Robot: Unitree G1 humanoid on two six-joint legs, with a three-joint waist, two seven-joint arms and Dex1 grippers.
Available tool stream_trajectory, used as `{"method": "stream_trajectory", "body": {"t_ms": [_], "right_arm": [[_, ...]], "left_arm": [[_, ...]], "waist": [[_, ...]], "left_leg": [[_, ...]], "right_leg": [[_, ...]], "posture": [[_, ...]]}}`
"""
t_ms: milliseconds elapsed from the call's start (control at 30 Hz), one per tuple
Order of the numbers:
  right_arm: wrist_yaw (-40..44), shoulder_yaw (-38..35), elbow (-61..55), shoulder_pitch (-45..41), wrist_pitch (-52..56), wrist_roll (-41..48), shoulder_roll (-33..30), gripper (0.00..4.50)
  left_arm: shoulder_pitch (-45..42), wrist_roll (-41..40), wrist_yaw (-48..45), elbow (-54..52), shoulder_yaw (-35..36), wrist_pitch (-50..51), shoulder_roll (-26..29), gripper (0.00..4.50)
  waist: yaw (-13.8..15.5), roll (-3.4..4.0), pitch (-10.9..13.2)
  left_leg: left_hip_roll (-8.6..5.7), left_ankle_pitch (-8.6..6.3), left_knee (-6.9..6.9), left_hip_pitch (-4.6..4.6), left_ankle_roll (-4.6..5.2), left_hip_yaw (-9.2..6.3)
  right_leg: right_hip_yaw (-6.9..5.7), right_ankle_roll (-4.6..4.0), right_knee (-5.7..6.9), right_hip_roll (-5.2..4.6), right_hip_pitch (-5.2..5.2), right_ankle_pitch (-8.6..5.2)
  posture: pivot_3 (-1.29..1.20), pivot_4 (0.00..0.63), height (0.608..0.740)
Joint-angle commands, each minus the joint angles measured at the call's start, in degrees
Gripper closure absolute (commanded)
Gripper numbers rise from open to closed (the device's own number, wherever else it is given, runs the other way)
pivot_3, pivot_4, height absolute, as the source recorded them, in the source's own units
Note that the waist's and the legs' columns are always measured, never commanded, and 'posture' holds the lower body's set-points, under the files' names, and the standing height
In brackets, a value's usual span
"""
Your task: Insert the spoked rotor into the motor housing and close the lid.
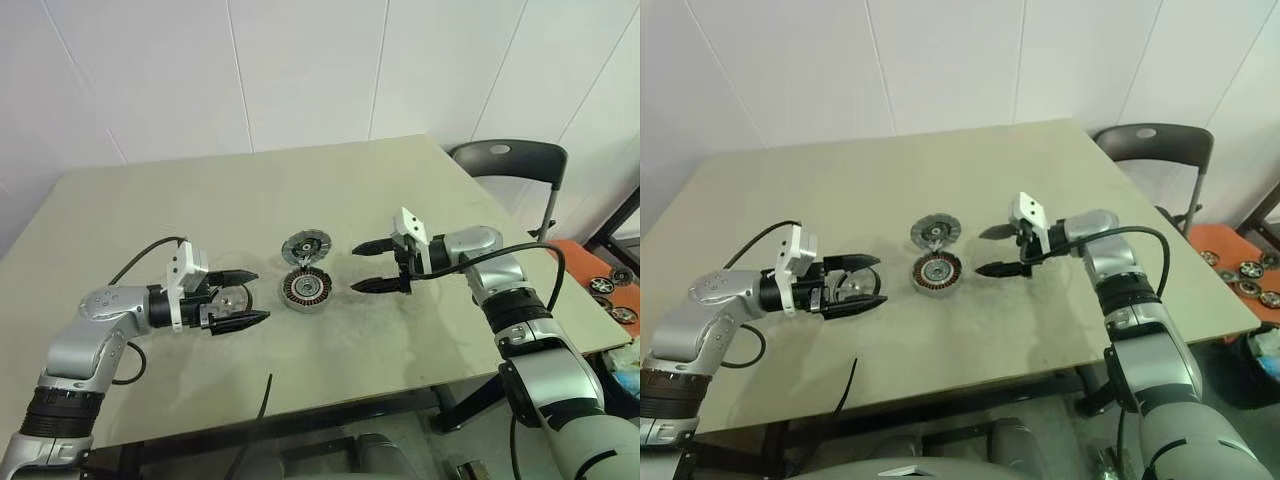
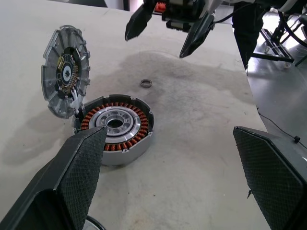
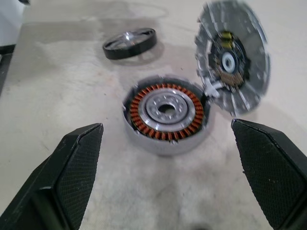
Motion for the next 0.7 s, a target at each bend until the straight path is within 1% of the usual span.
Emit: {"method": "stream_trajectory", "body": {"t_ms": [33, 100, 200, 300, 467, 700], "right_arm": [[0.3, -0.4, -1.6, 0.1, -0.1, 0.3, -0.1, 0.02], [-0.2, -0.2, 0.1, -0.1, -1.1, -0.6, -0.2, 0.02], [-1.9, 1.3, 4.8, -0.2, -6.3, -4.3, -0.5, 0.02], [-2.7, 0.9, 9.0, -1.1, -8.0, -5.0, 0.0, 0.02], [-7.7, 0.4, 19.3, -3.3, -13.1, -8.0, 0.4, 0.02], [-7.6, -0.5, 23.2, -4.5, -14.2, -8.3, 1.1, 0.02]], "left_arm": [[0.2, 0.2, -0.2, -0.6, 0.6, -1.5, 0.1, 0.0], [0.2, 0.2, 0.0, -0.7, 0.7, -1.6, 0.1, 0.0], [0.1, 0.2, 0.0, -0.7, 0.7, -1.7, 0.1, 0.0], [0.0, 0.2, 0.1, -0.7, 0.8, -1.8, 0.1, 0.0], [0.5, 0.0, 0.2, -1.2, 0.7, -1.9, 0.2, 0.0], [0.3, 0.2, 0.4, -0.8, 0.6, -2.1, 0.1, 0.0]], "waist": [[0.0, 0.0, 0.0], [0.0, 0.0, 0.0], [0.0, -0.01, 0.0], [-0.1, 0.0, 0.0], [-0.3, 0.0, 0.0], [-1.4, 0.0, 0.0]], "left_leg": [[0.0, 0.0, 0.02, 0.0, 0.0, 0.0], [0.0, 0.0, 0.08, -0.02, 0.0, 0.01], [-0.02, 0.0, 0.2, -0.03, 0.0, 0.03], [-0.03, 0.0, 0.32, -0.03, 0.0, 0.05], [-0.03, 0.0, 0.42, 0.0, 0.0, 0.06], [-0.02, 0.0, 0.42, -0.02, 0.01, 0.03]], "right_leg": [[0.0, 0.0, 0.0, 0.0, 0.01, 0.0], [0.0, -0.01, 0.01, 0.0, 0.01, -0.01], [0.01, -0.06, 0.07, -0.01, 0.03, -0.04], [0.02, -0.14, 0.18, 0.0, 0.04, -0.09], [0.03, -0.16, 0.24, 0.01, 0.08, -0.1], [0.04, -0.14, 0.24, 0.01, 0.08, -0.08]], "posture": [[0.0, 0.0, 0.74], [0.0, 0.0, 0.74], [0.0, 0.0, 0.74], [0.0, 0.0, 0.74], [0.0, 0.0, 0.74], [0.0, 0.0, 0.74]]}}
